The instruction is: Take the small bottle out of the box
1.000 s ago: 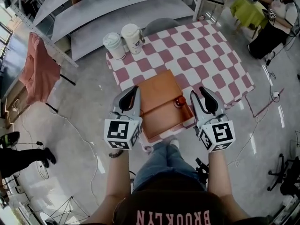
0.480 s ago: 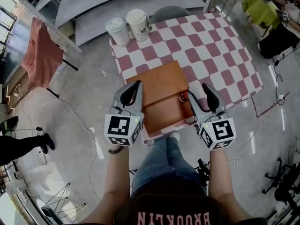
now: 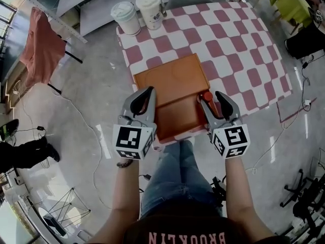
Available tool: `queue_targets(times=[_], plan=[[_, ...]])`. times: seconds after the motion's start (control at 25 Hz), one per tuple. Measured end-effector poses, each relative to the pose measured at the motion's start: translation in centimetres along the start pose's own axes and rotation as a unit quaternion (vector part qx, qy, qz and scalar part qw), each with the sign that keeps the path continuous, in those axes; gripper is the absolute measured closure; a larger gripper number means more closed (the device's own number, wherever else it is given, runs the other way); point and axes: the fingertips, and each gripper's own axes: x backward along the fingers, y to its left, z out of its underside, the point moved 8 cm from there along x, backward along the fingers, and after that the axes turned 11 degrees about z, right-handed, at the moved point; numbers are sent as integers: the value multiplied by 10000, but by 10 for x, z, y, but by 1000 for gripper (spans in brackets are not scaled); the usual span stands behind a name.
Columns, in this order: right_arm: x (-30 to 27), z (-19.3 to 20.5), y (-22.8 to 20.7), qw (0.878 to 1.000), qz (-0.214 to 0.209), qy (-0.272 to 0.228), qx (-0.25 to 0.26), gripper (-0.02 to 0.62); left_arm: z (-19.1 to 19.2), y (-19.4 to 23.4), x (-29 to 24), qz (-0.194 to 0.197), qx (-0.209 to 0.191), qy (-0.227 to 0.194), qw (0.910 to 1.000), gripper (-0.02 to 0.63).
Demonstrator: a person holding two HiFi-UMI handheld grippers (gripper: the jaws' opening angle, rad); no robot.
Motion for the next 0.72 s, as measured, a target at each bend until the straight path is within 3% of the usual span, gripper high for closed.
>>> queue_targets(times=[0.2,0.36,0.72], plan=[[-10,9,2,9998,-6,102,175,385,8,1,0,-64,49,26,10000,606],[-15,16,2,9997,108,104,193,436,12,1,-1,-33,66,25,10000,607],[-14,17,5,9993,137,24,338,454,16,0,4,-80,147,2,9999,607]])
